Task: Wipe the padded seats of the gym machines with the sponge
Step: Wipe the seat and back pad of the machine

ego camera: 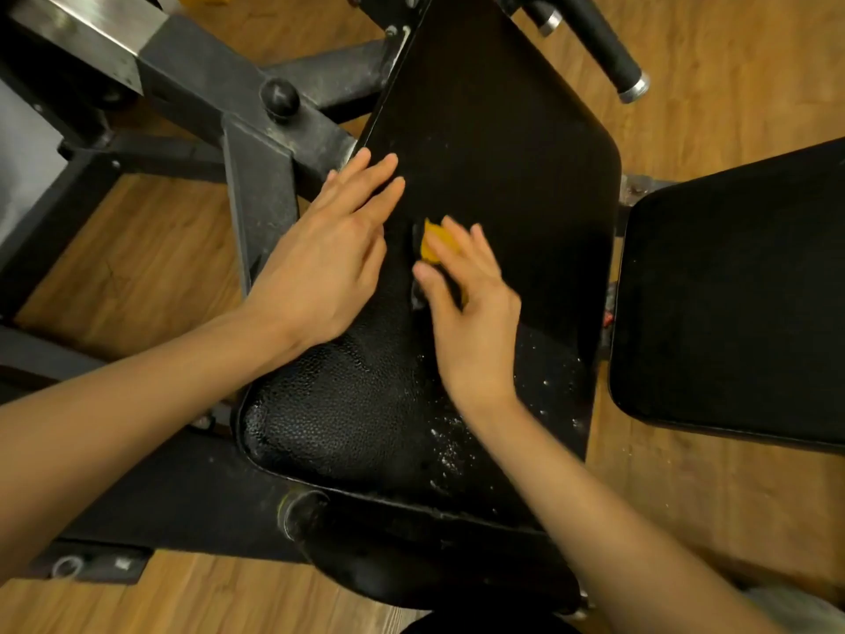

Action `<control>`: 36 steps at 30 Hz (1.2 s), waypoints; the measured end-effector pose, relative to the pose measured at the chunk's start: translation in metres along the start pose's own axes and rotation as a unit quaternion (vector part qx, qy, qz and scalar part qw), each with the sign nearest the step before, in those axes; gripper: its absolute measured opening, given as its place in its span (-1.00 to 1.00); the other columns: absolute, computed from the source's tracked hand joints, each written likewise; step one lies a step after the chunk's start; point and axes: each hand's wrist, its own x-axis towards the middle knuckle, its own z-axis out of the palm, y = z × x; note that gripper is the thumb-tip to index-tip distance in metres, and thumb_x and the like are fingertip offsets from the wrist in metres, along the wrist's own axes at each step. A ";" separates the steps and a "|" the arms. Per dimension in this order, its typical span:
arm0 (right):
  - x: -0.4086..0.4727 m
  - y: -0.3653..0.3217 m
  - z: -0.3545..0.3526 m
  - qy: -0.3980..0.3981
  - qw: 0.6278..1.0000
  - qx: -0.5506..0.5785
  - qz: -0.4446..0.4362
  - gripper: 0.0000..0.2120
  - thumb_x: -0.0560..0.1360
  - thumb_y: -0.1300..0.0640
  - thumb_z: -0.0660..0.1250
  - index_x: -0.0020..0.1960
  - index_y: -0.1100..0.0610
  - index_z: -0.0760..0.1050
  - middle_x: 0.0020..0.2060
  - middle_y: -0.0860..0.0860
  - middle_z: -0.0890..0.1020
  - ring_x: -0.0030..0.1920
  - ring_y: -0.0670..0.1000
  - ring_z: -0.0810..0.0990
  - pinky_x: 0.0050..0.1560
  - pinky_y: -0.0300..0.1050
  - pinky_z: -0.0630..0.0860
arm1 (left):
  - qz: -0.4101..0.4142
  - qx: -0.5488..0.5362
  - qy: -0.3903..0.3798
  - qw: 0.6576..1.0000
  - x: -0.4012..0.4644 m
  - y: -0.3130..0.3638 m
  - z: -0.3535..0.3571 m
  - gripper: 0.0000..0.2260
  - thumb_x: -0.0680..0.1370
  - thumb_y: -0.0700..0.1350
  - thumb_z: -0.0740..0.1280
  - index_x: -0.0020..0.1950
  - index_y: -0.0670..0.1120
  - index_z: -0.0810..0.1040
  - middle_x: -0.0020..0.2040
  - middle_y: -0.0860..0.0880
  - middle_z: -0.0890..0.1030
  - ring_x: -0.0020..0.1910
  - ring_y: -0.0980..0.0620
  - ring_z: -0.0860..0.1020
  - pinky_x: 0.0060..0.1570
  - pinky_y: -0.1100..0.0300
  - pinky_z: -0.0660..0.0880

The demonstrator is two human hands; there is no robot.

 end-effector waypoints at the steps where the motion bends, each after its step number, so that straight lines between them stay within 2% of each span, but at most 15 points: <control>1: -0.017 0.001 -0.002 -0.017 1.000 0.001 -0.015 -0.66 0.56 0.16 0.33 0.34 0.11 0.49 0.38 -0.04 0.46 0.50 -0.06 0.22 0.52 -0.02 0.18 | -0.001 0.000 0.000 1.000 0.000 0.000 0.000 -0.56 0.63 -0.21 0.11 0.53 -0.18 0.26 0.57 -0.06 0.18 0.58 -0.01 0.02 0.55 0.08 -0.05; 3: -0.011 0.002 -0.004 -0.013 0.999 0.028 -0.026 -0.69 0.56 0.18 0.34 0.30 0.12 0.53 0.35 -0.02 0.50 0.49 -0.05 0.25 0.51 -0.03 0.20 | -0.004 0.002 0.000 1.000 0.000 -0.001 0.000 -0.56 0.63 -0.23 0.11 0.53 -0.18 0.26 0.57 -0.06 0.18 0.58 -0.02 0.02 0.55 0.08 -0.05; 7: 0.010 0.011 -0.012 -0.032 0.999 0.035 -0.009 -0.71 0.56 0.20 0.33 0.28 0.12 0.55 0.33 -0.01 0.51 0.47 -0.07 0.26 0.50 -0.21 0.16 | -0.003 0.003 0.004 1.000 0.002 0.000 0.001 -0.56 0.63 -0.25 0.12 0.53 -0.19 0.26 0.57 -0.09 0.20 0.58 -0.06 0.05 0.56 0.05 -0.04; 11: -0.003 0.052 -0.045 0.086 0.989 0.031 0.119 -0.71 0.55 0.22 0.33 0.27 0.14 0.54 0.34 0.03 0.50 0.46 -0.04 0.28 0.51 -0.03 0.18 | -0.009 0.004 0.010 1.000 0.002 0.001 0.000 -0.57 0.64 -0.22 0.12 0.53 -0.17 0.26 0.57 -0.07 0.20 0.58 -0.03 0.04 0.54 0.15 -0.08; 13: -0.003 0.041 -0.034 0.106 0.981 0.035 0.156 -0.70 0.55 0.23 0.33 0.27 0.18 0.54 0.34 0.06 0.50 0.47 0.00 0.30 0.51 -0.08 0.16 | -0.009 0.007 0.014 1.000 0.002 0.000 0.001 -0.57 0.65 -0.22 0.11 0.53 -0.17 0.27 0.57 -0.07 0.20 0.58 -0.02 0.04 0.53 0.19 -0.09; 15: -0.005 0.010 -0.009 0.074 0.992 0.032 0.098 -0.70 0.54 0.26 0.33 0.27 0.20 0.54 0.33 0.08 0.51 0.46 0.04 0.31 0.49 -0.19 0.13 | -0.006 0.013 0.011 1.000 0.002 0.000 0.001 -0.57 0.64 -0.22 0.11 0.53 -0.17 0.27 0.57 -0.07 0.20 0.58 -0.03 0.05 0.54 0.16 -0.08; 18: -0.016 -0.007 -0.001 -0.014 1.000 0.018 0.000 -0.68 0.57 0.24 0.30 0.32 0.15 0.51 0.37 0.04 0.47 0.49 0.00 0.24 0.50 -0.22 0.13 | -0.011 0.017 0.006 1.000 0.003 0.000 0.001 -0.57 0.65 -0.22 0.11 0.53 -0.17 0.26 0.57 -0.07 0.19 0.58 -0.02 0.04 0.54 0.16 -0.08; 20: -0.019 0.018 -0.024 -0.026 1.000 0.007 0.004 -0.68 0.57 0.23 0.30 0.32 0.12 0.51 0.37 0.00 0.47 0.49 -0.05 0.25 0.48 -0.30 0.14 | -0.010 0.021 0.008 1.000 0.003 0.000 0.000 -0.57 0.65 -0.21 0.11 0.54 -0.16 0.26 0.57 -0.06 0.19 0.58 -0.02 0.04 0.53 0.18 -0.09; 23: -0.023 0.058 -0.053 0.065 0.991 0.015 0.114 -0.69 0.57 0.25 0.30 0.31 0.13 0.52 0.37 0.02 0.47 0.47 -0.05 0.27 0.49 -0.14 0.19 | -0.012 0.024 0.011 1.000 0.003 0.000 0.000 -0.58 0.65 -0.20 0.11 0.54 -0.14 0.26 0.57 -0.03 0.19 0.58 0.01 0.03 0.51 0.24 -0.12; 25: -0.021 0.054 -0.042 0.114 0.981 0.026 0.156 -0.70 0.56 0.27 0.31 0.29 0.16 0.54 0.36 0.05 0.49 0.47 -0.01 0.29 0.51 -0.13 0.16 | -0.018 0.025 0.013 0.999 0.003 0.001 0.000 -0.58 0.66 -0.19 0.11 0.54 -0.12 0.26 0.57 -0.01 0.19 0.58 0.04 0.03 0.49 0.28 -0.13; 28: -0.019 0.010 -0.006 0.076 0.994 0.044 0.070 -0.70 0.55 0.29 0.30 0.27 0.18 0.55 0.34 0.07 0.50 0.47 0.03 0.28 0.48 -0.24 0.10 | -0.013 0.029 0.013 0.999 0.004 0.001 0.000 -0.58 0.65 -0.18 0.11 0.53 -0.13 0.29 0.56 -0.03 0.22 0.57 0.01 0.06 0.53 0.19 -0.07; 30: -0.024 -0.003 0.000 0.011 0.998 0.056 0.011 -0.69 0.58 0.27 0.27 0.30 0.15 0.53 0.37 0.04 0.47 0.50 0.01 0.23 0.51 -0.17 0.10 | -0.006 0.037 0.011 0.999 0.003 0.000 0.001 -0.58 0.64 -0.16 0.13 0.52 -0.13 0.31 0.56 -0.05 0.23 0.57 -0.02 0.07 0.55 0.09 -0.02; 32: -0.029 0.017 -0.018 -0.017 0.999 0.028 -0.015 -0.69 0.59 0.25 0.26 0.31 0.12 0.52 0.39 0.02 0.45 0.51 -0.01 0.20 0.54 -0.13 0.05 | -0.002 0.045 0.004 0.999 0.003 0.000 0.001 -0.58 0.64 -0.14 0.15 0.51 -0.10 0.32 0.56 -0.06 0.22 0.57 -0.04 0.07 0.55 0.06 -0.04; 34: -0.032 0.053 -0.046 0.016 0.999 -0.027 0.028 -0.70 0.59 0.23 0.27 0.30 0.08 0.53 0.37 -0.01 0.47 0.50 -0.01 0.21 0.54 -0.05 0.06 | 0.005 0.053 -0.002 0.999 0.003 0.000 -0.001 -0.58 0.63 -0.13 0.17 0.51 -0.09 0.34 0.56 -0.08 0.21 0.57 -0.06 0.06 0.54 0.07 -0.09; 36: -0.022 0.079 -0.064 0.084 0.989 -0.032 0.121 -0.70 0.58 0.24 0.29 0.28 0.07 0.54 0.34 -0.03 0.51 0.46 -0.01 0.30 0.50 0.01 0.20 | 0.015 0.062 -0.004 0.998 0.004 0.000 -0.002 -0.59 0.63 -0.12 0.18 0.49 -0.09 0.36 0.56 -0.09 0.23 0.57 -0.07 0.07 0.54 0.06 -0.09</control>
